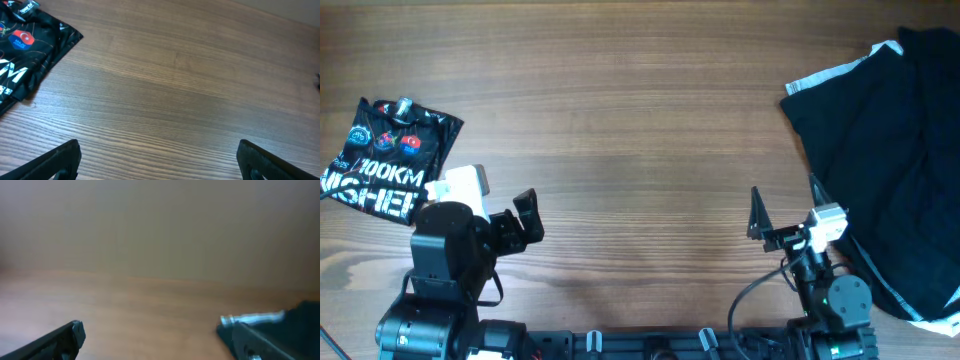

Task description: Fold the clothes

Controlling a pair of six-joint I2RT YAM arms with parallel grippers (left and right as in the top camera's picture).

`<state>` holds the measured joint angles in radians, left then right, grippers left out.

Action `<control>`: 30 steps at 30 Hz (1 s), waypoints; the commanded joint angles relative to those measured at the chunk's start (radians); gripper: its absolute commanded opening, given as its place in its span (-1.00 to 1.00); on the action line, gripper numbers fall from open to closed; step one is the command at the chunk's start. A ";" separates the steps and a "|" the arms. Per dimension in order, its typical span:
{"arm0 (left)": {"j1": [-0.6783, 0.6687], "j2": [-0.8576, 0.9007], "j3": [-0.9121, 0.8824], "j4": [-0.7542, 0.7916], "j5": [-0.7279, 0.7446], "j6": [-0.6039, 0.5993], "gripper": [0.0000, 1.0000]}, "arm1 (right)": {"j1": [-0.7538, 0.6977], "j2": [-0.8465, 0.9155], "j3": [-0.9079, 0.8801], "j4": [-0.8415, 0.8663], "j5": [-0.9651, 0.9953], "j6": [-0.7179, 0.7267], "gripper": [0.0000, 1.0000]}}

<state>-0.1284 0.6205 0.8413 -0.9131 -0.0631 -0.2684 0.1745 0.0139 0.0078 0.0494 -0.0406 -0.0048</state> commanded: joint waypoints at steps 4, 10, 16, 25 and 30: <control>0.002 -0.004 -0.006 0.003 -0.013 -0.008 1.00 | 0.002 -0.011 -0.002 -0.048 -0.015 -0.072 0.99; 0.002 -0.005 -0.006 0.003 -0.013 -0.009 1.00 | 0.002 -0.009 -0.002 -0.048 -0.015 -0.072 0.99; 0.002 -0.004 -0.006 0.003 -0.013 -0.008 1.00 | 0.002 -0.009 -0.002 -0.048 -0.015 -0.072 0.99; 0.002 -0.034 -0.006 -0.023 -0.013 -0.008 1.00 | 0.002 -0.009 -0.002 -0.048 -0.015 -0.072 0.99; 0.042 -0.276 -0.214 0.029 -0.016 -0.005 1.00 | 0.002 -0.009 -0.002 -0.048 -0.015 -0.072 1.00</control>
<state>-0.1184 0.4763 0.7738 -0.9516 -0.0635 -0.2680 0.1745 0.0135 0.0063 -0.0002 -0.0441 -0.0586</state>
